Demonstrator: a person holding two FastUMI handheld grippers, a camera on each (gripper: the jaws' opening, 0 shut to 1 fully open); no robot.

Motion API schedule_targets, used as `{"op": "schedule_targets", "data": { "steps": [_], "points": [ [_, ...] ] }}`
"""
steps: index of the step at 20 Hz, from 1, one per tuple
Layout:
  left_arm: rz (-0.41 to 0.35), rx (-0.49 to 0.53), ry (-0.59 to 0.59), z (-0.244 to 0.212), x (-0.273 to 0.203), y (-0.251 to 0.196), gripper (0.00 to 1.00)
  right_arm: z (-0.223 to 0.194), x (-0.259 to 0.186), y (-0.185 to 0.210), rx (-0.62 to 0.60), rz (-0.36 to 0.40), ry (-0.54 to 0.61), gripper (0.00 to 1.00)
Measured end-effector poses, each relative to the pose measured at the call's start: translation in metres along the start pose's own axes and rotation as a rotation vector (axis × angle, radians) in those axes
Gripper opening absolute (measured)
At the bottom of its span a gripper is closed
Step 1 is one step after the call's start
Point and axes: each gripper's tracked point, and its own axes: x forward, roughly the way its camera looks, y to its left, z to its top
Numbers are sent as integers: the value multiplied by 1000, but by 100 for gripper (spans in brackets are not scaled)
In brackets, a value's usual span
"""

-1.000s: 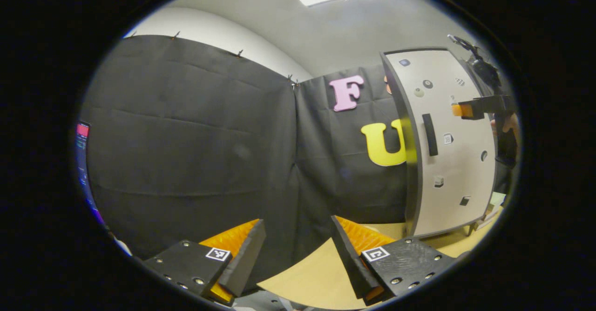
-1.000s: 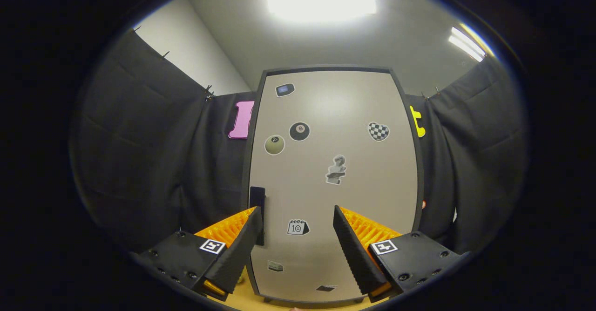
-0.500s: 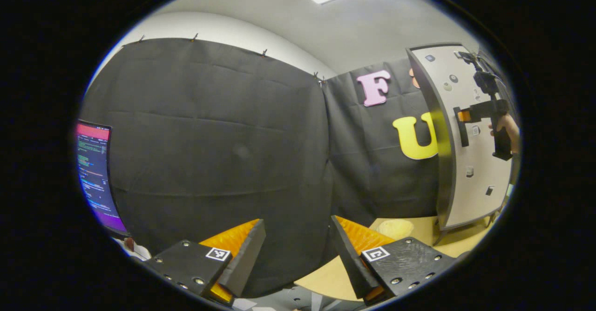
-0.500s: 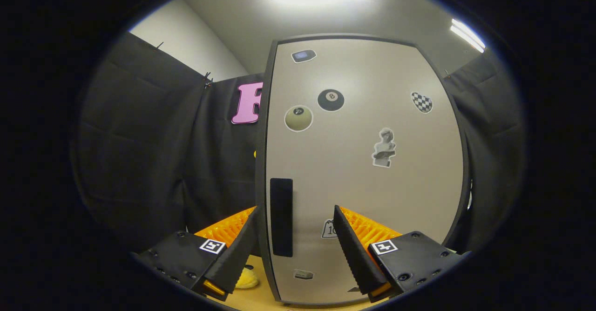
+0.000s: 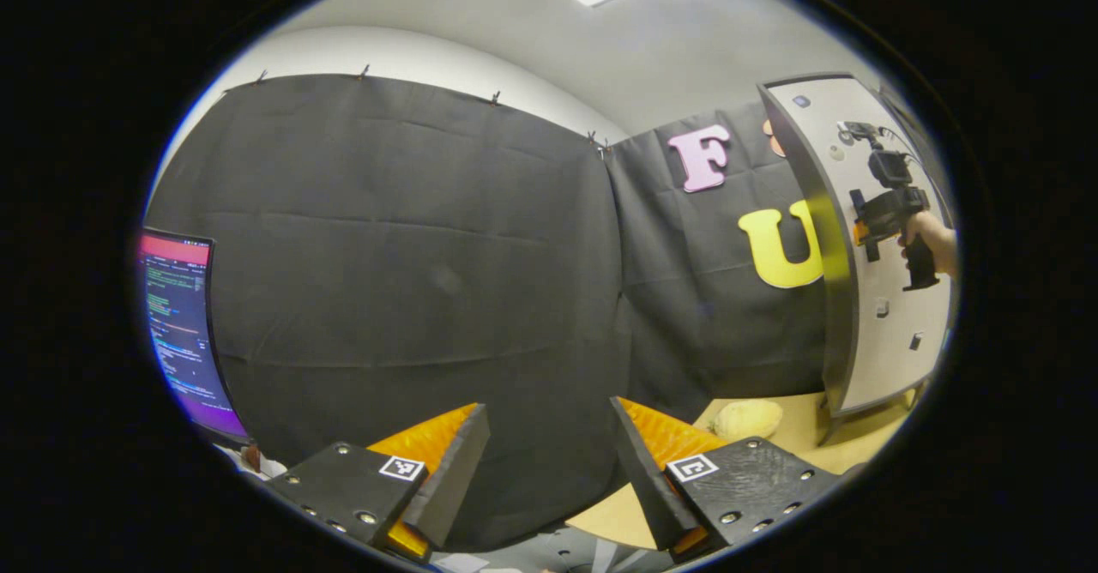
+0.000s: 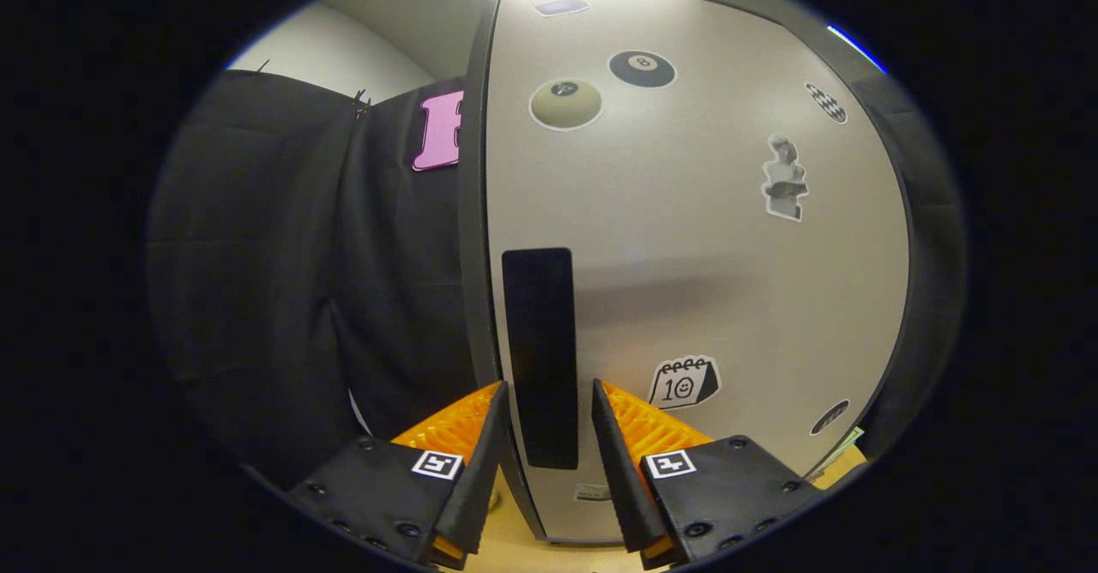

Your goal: Open the cabinet door with the right hand, grasp the bottle in the cabinet with the left hand and place it on the coaster, then close the cabinet door with the right hand.

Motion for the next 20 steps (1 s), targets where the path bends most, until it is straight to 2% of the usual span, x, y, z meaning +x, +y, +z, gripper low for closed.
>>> {"op": "schedule_targets", "data": {
  "steps": [1, 4, 5, 8, 10, 16, 20],
  "points": [
    [0, -1, -2, 0, 1, -1, 85, -1, 3, 1, -2, -1, 0, 56],
    [-6, -6, 5, -2, 7, -4, 84, 8, 3, -1, -17, -16, -37, 58],
    [-11, -11, 6, -5, 8, -6, 84, 9, 3, 2, -22, -20, -36, 43],
    [-30, -19, -4, 1, 11, -15, 85, 8, 3, 1, -67, -36, -28, 30],
    [-43, -19, -11, 4, 12, -21, 85, 7, 2, 2, -57, -17, -16, 19],
    [-90, -37, -38, 15, 19, -43, 85, 6, -10, 2, -67, 65, 0, 19],
    [-150, -49, -67, 29, 22, -73, 85, 5, -37, 7, -63, 144, 15, 19]
  ]
}}
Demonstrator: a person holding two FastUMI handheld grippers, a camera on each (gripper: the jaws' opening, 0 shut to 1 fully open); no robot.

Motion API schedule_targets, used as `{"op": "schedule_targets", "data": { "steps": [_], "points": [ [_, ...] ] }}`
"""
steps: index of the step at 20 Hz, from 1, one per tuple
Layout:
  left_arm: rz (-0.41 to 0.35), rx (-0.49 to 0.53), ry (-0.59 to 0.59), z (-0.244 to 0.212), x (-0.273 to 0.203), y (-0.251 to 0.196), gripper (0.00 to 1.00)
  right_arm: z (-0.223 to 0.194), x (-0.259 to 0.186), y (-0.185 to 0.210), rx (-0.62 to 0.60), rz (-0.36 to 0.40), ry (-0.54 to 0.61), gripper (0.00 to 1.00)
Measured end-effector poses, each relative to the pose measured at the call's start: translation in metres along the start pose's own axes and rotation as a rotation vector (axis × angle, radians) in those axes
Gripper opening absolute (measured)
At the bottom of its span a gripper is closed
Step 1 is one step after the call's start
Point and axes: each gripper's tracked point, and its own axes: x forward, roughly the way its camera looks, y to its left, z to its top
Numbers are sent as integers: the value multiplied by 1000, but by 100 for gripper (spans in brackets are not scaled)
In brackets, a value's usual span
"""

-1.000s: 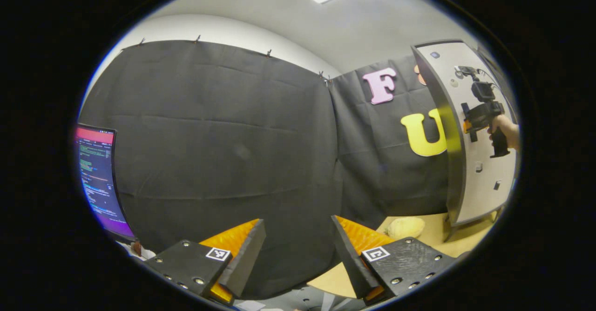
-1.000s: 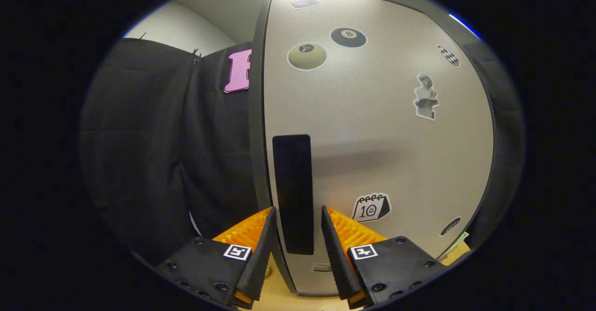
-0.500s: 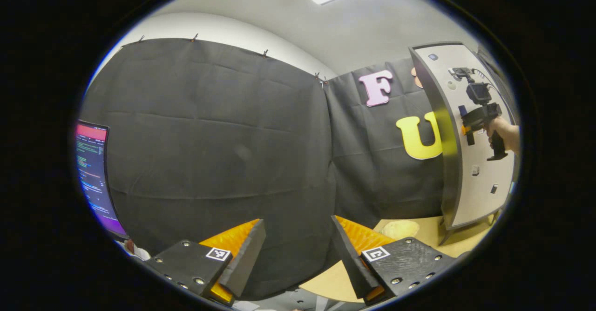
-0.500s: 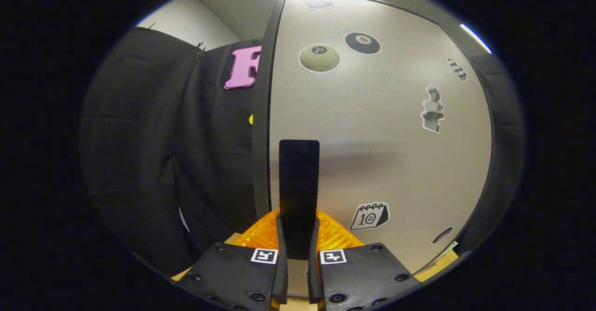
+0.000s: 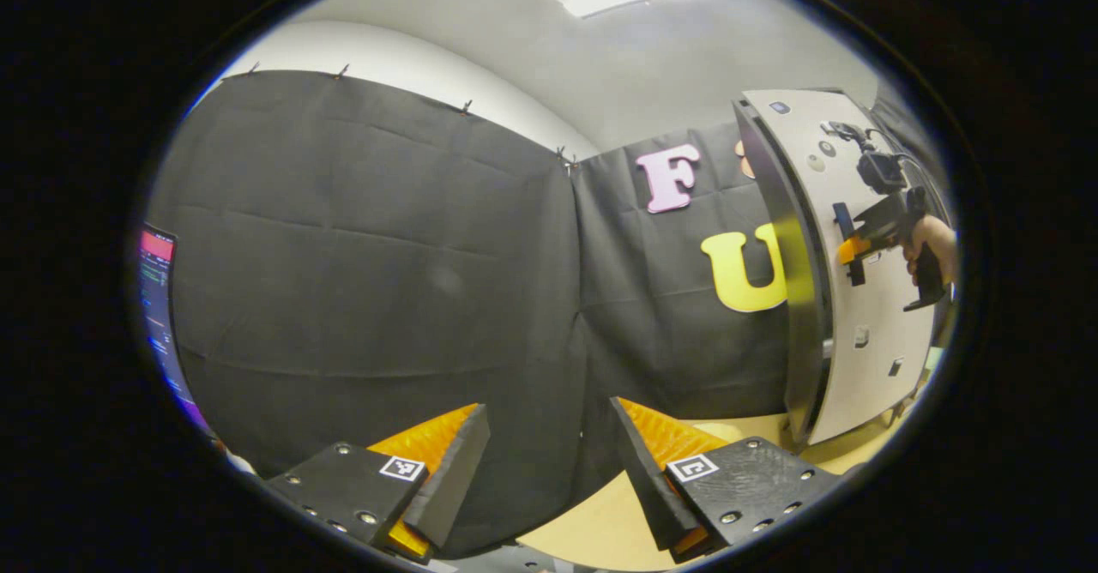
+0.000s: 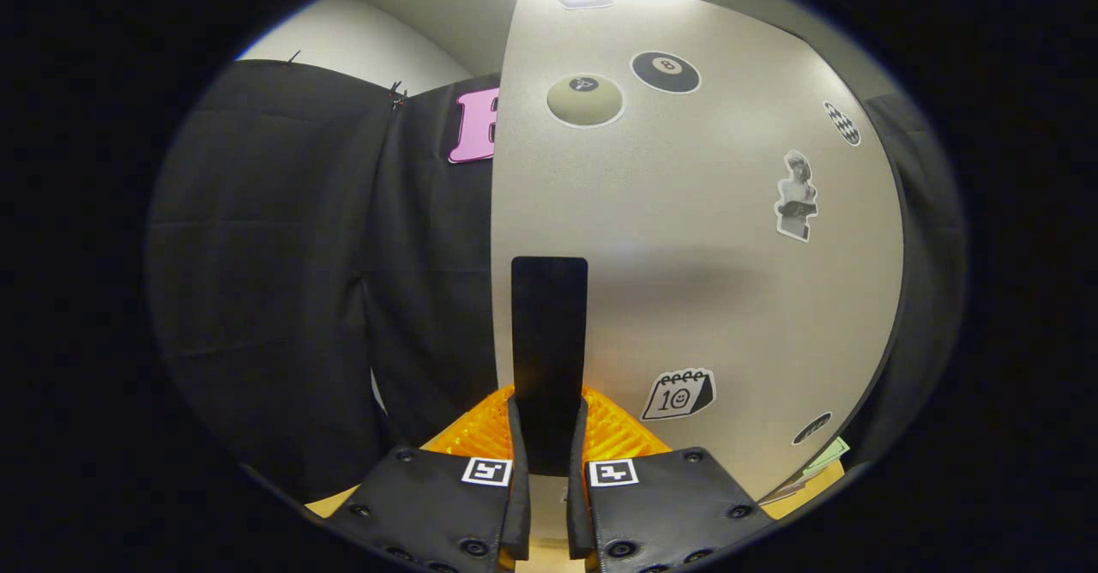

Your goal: Open the cabinet door with the right hand, grasp the bottle in the cabinet with the left hand and place it on the coaster, then close the cabinet door with the right hand.

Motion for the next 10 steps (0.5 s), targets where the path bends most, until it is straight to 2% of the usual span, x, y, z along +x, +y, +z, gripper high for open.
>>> {"op": "schedule_targets", "data": {
  "steps": [10],
  "points": [
    [-195, -38, -22, 13, 16, -100, 85, -3, -43, -5, -4, 124, 6, 18]
  ]
}}
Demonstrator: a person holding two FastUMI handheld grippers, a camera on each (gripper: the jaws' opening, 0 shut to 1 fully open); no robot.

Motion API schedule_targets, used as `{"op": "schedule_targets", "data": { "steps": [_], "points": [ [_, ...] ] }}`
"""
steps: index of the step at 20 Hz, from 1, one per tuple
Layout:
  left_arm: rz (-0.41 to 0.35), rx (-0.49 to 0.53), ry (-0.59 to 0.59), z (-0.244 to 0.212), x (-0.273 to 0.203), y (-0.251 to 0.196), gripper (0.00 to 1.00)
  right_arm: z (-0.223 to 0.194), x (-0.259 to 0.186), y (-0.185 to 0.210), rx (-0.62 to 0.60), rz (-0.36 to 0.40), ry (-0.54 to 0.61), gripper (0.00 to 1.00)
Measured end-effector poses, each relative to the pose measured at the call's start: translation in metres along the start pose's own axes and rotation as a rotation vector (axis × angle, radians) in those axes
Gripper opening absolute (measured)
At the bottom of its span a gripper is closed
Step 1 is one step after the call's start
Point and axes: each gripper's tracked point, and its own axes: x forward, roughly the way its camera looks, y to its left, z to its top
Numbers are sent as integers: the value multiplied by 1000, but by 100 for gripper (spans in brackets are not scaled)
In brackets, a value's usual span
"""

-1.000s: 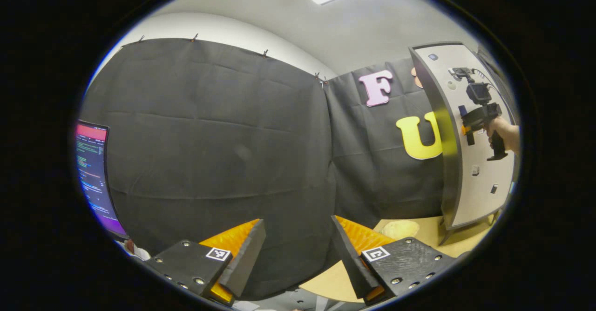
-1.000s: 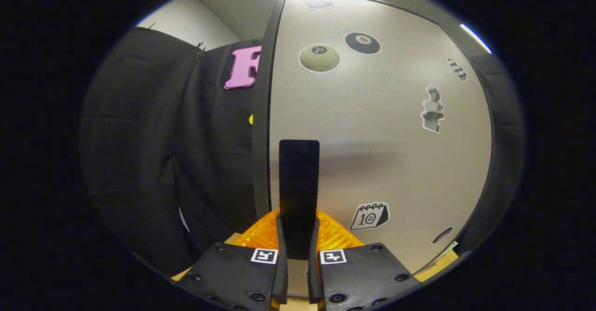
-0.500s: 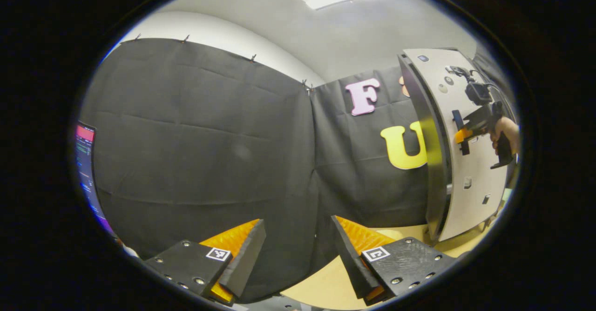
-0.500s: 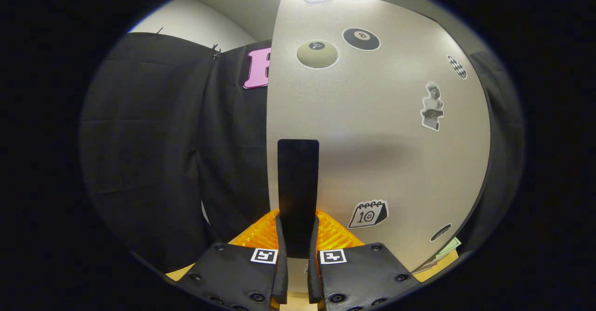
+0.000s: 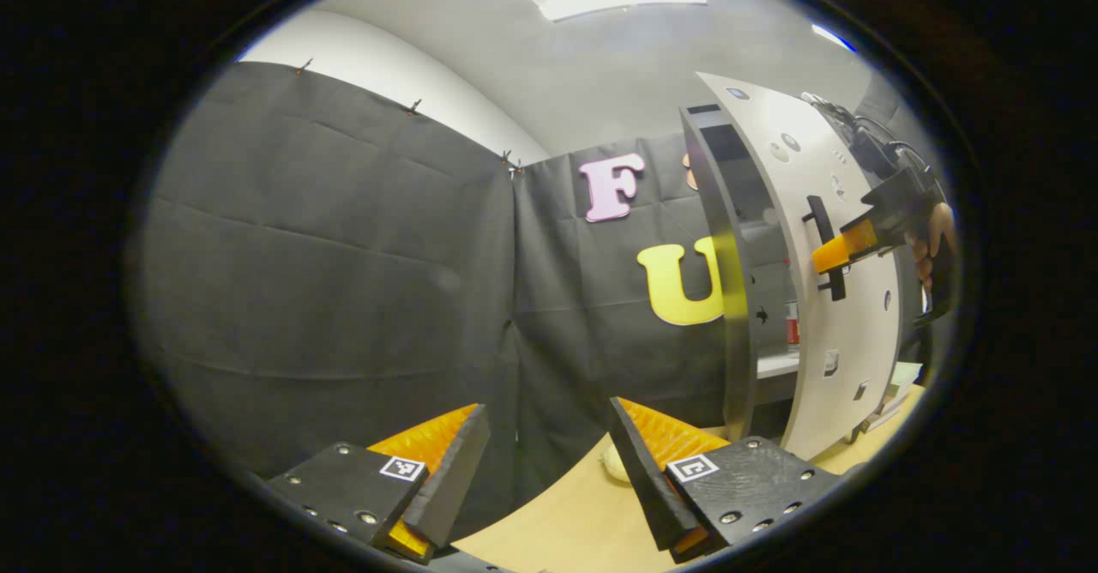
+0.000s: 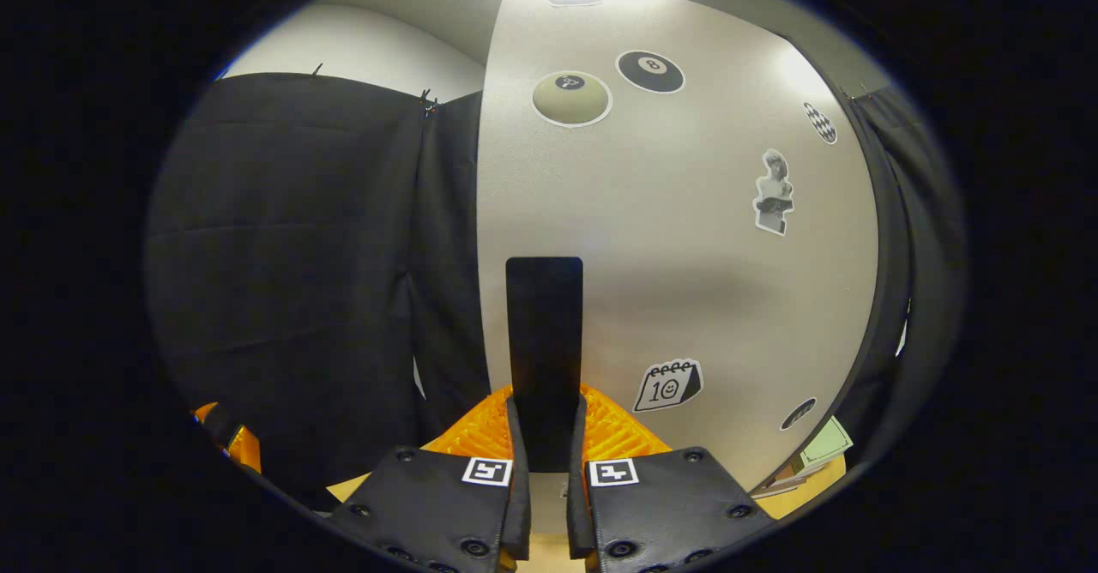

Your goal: Open the cabinet door with the right hand, grasp the bottle in the cabinet with the left hand and place it on the coaster, then close the cabinet door with the right hand.

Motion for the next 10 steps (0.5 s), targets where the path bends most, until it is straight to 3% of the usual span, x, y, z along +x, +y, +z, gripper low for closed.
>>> {"op": "schedule_targets", "data": {
  "steps": [6, 10],
  "points": [
    [-133, -36, -3, 1, 14, -59, 87, -4, -28, -8, -19, 38, -10, 19],
    [-178, -68, -11, 6, 9, -95, 85, -7, -47, -14, -37, 66, -4, 19]
  ]
}}
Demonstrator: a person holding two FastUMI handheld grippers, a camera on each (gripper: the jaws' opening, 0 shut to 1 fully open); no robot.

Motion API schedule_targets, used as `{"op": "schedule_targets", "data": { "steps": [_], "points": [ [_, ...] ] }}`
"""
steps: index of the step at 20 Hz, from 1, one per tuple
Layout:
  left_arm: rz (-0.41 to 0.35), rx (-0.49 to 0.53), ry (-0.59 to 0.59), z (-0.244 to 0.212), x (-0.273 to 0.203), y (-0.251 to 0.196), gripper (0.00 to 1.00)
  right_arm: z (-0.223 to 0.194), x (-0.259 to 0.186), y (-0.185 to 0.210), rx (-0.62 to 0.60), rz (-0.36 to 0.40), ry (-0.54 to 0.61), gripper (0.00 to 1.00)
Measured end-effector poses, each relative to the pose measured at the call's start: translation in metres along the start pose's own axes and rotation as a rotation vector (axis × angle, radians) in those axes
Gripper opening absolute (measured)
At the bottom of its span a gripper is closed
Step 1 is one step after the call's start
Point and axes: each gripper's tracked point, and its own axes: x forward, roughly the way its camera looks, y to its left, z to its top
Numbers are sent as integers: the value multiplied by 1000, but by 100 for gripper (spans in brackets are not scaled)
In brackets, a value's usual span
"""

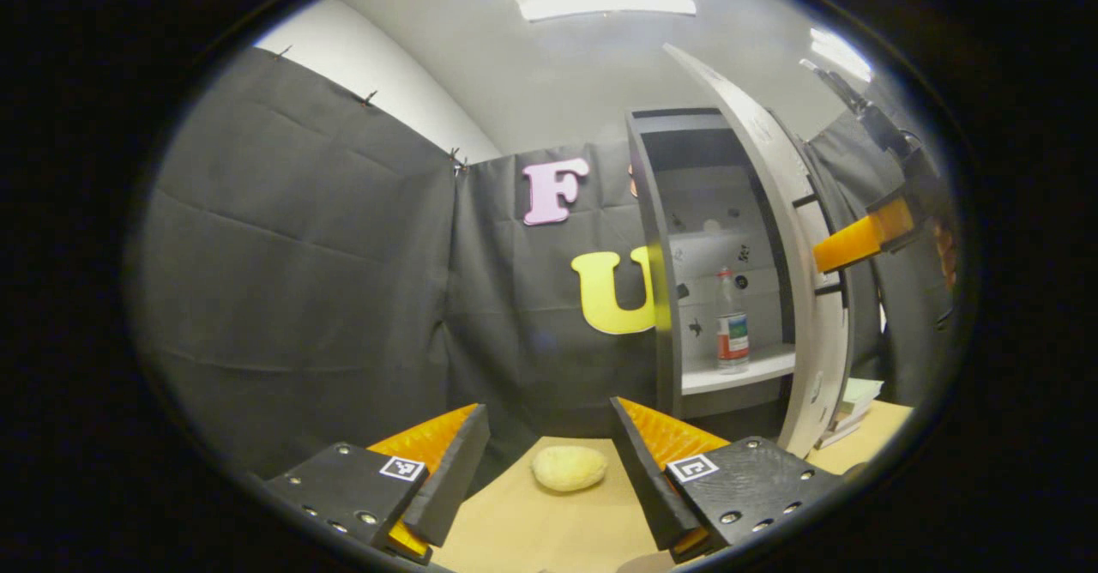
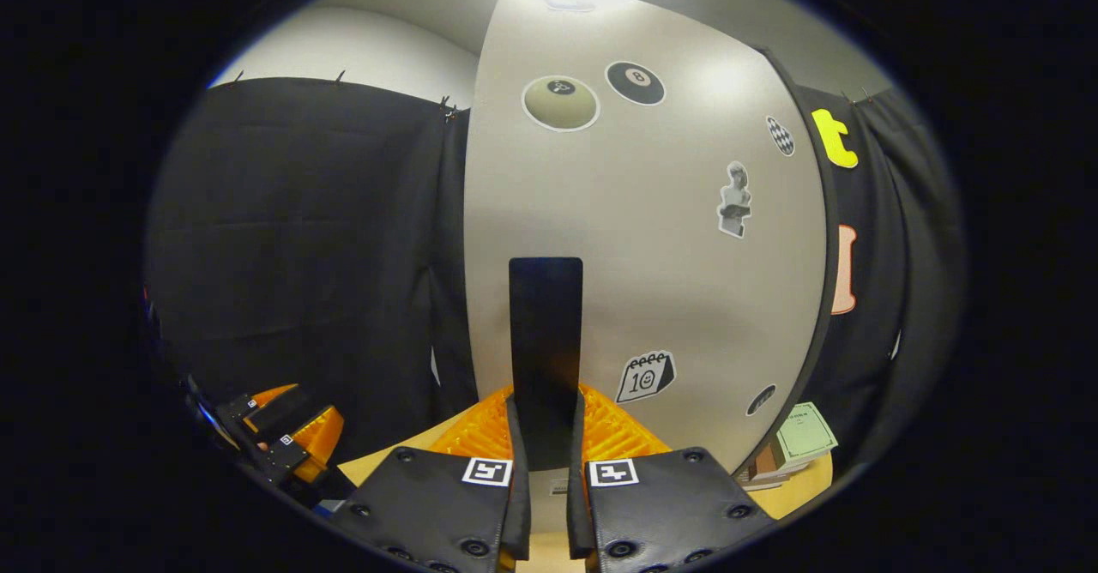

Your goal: Open the cabinet door with the right hand, grasp the bottle in the cabinet with the left hand and place it on the coaster, then close the cabinet door with the right hand.

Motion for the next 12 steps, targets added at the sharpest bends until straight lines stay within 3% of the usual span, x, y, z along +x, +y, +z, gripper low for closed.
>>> {"op": "schedule_targets", "data": {
  "steps": [5, 12],
  "points": [
    [-56, -26, 4, 5, -2, -51, 85, -4, -22, -13, 12, 32, 3, 18],
    [-164, -13, 3, 16, -8, -122, 84, -9, -44, -37, 39, 18, -18, 18]
  ]
}}
